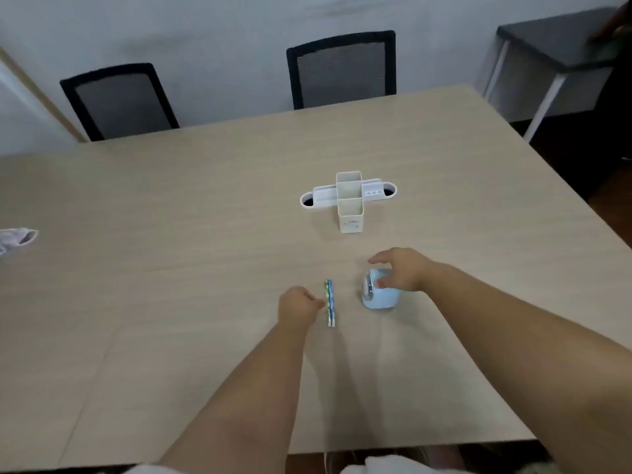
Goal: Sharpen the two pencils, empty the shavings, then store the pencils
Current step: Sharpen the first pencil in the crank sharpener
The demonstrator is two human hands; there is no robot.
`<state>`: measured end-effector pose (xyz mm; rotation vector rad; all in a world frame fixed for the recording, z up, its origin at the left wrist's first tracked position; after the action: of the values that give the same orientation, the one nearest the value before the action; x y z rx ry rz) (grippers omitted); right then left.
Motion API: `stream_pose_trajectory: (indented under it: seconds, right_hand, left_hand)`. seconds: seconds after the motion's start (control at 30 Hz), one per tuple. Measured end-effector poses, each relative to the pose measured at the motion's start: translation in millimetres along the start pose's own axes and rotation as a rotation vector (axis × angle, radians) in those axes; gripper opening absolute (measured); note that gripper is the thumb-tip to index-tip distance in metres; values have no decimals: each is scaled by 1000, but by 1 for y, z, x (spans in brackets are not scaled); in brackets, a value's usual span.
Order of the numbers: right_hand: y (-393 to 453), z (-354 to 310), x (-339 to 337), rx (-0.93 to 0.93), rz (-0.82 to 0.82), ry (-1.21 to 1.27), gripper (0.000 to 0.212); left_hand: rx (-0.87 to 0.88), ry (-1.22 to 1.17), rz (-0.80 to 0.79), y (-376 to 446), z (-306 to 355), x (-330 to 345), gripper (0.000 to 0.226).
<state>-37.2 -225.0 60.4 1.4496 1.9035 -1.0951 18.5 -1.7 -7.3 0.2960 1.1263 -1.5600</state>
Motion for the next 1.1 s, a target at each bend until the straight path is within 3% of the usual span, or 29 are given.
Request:
stream_pose_trajectory:
  seconds: [0.23, 0.43, 0.6, 0.73, 0.9, 1.0, 1.1]
  right_hand:
    - [0, 13, 10, 5, 0, 12, 45]
    - [-1, 15, 10, 7, 8, 38, 42]
    - [0, 16, 10, -12, 6, 38, 48]
    - [-1, 17, 15, -59, -41, -46, 71]
    - [1, 26, 21, -95, 6, -93, 68]
    - [3, 31, 23, -101, 21, -70, 68]
    - [5, 35, 23, -118, 33, -51, 68]
  left_hand:
    - [-87, -36, -39, 8, -14, 15, 38]
    - [-81, -42, -49, 11, -20, 16, 20]
    - [-11, 67, 14, 10, -18, 13, 21]
    - [9, 289, 46, 11, -19, 11, 19]
    - [-31, 126, 66, 4, -23, -7, 13]
    - [130, -22, 71, -3, -23, -19, 18]
    - [359, 82, 62, -7, -18, -18, 20]
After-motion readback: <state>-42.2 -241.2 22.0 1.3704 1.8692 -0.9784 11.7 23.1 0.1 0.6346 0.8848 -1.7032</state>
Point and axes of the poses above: each hand's wrist, its own y-axis towards the middle knuckle, its own x-axis out of the palm, z = x × y, the point moved 2 cm from there along y, towards the middle knuckle, and after that the axes turned 13 degrees about -x, right-handed, at the moved point
